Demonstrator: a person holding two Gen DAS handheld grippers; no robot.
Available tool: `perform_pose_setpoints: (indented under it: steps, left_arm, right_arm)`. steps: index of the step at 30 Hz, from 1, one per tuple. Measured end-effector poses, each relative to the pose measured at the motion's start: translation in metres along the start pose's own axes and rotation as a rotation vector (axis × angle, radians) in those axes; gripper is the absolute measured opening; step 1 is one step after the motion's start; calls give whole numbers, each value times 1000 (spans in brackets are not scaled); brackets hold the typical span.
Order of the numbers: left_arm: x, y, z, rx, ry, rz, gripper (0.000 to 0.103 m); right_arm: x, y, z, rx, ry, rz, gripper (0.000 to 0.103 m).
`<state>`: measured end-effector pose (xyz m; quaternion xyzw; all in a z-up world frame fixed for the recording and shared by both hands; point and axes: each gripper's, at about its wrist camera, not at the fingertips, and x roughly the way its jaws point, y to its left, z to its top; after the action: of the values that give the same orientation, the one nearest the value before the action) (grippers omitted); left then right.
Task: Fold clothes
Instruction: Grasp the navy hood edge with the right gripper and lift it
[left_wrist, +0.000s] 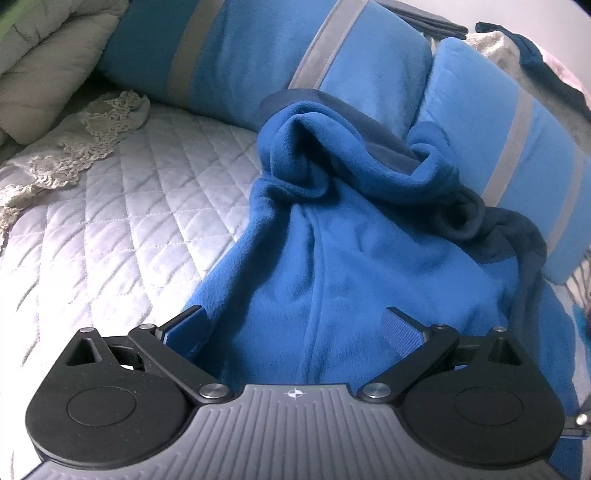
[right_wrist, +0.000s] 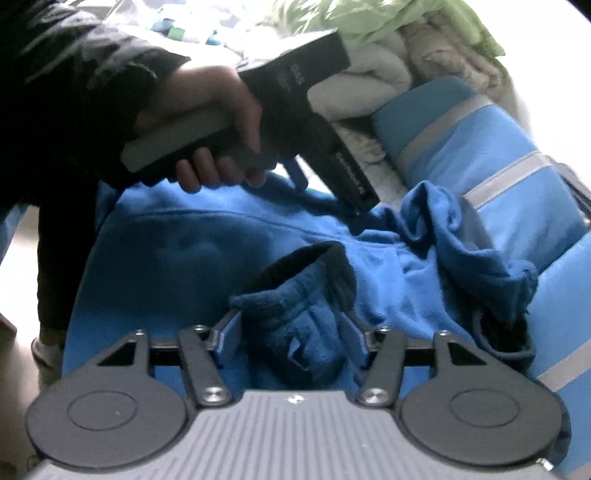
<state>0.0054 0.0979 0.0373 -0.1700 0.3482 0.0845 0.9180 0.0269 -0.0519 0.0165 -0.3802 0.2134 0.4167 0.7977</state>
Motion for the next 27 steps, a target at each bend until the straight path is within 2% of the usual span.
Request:
perform_pose_setpoints:
  steps: [1,3,4,5,9,14,16,18,26,27]
  left_arm:
    - [0,0,-1,5,1,-2,103]
    - [0,0,-2,15,4,-6,103]
    - [0,0,-2,18,5,-7,103]
    - [0,1,-2,19,6,-6,103]
    - [-1,3,-2,10,11,-8,103]
    - [-4,3,-2,8,-1,-9,103]
    - [-5,3,-3,9,3,-5,103]
    - [-7,2,-4,18,8,-2,103]
    - [-16,-15,-11,80,36,-49,103]
    - [-17,-17,-12,88,37,-56,103]
  right_arm:
    - [3,-3,2,-1,8,12,64]
    - [8,-7,7,7,22,40,54]
    - [10,-9,8,13,29,58,40]
    - [12,-9,9,18,36,72,32]
    - [16,-7,9,40,55,79,23]
    - [-3,-21,6,110,-14,-43,21]
    - [-17,-34,5,154,-50,-146,16]
    - [-38,-51,0,210,-79,-261,15]
    - [-167,-154,-62,558,-161,-897,13]
    - [-187,-168,-77,608,-148,-971,13]
